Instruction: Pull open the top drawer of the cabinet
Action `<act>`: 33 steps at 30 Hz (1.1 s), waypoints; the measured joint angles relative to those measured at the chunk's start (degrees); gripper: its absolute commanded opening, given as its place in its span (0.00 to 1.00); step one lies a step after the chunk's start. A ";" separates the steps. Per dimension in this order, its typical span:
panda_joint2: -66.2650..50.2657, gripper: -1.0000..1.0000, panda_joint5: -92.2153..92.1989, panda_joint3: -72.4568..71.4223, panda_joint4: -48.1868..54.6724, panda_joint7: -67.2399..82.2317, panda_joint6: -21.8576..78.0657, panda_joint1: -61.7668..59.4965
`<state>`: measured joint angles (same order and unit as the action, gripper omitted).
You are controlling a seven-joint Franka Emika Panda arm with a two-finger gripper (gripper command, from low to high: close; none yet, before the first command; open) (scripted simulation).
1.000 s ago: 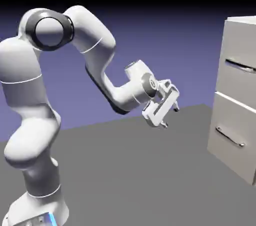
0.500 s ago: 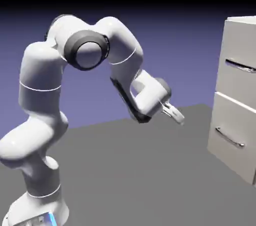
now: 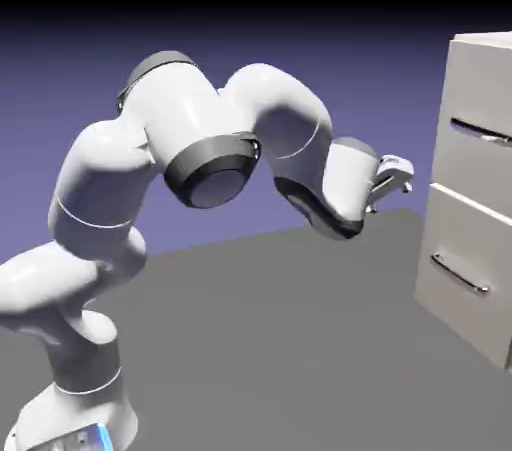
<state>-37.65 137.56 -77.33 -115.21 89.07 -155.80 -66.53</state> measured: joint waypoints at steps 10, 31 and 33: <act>-12.31 0.50 24.08 -13.54 8.02 23.03 3.19 -11.77; -12.55 0.00 23.77 -22.68 -4.45 22.27 5.90 -24.60; -12.96 0.00 23.48 -25.64 -8.25 22.18 6.50 -28.75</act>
<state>-50.61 161.05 -102.97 -123.46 111.25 -149.30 -95.28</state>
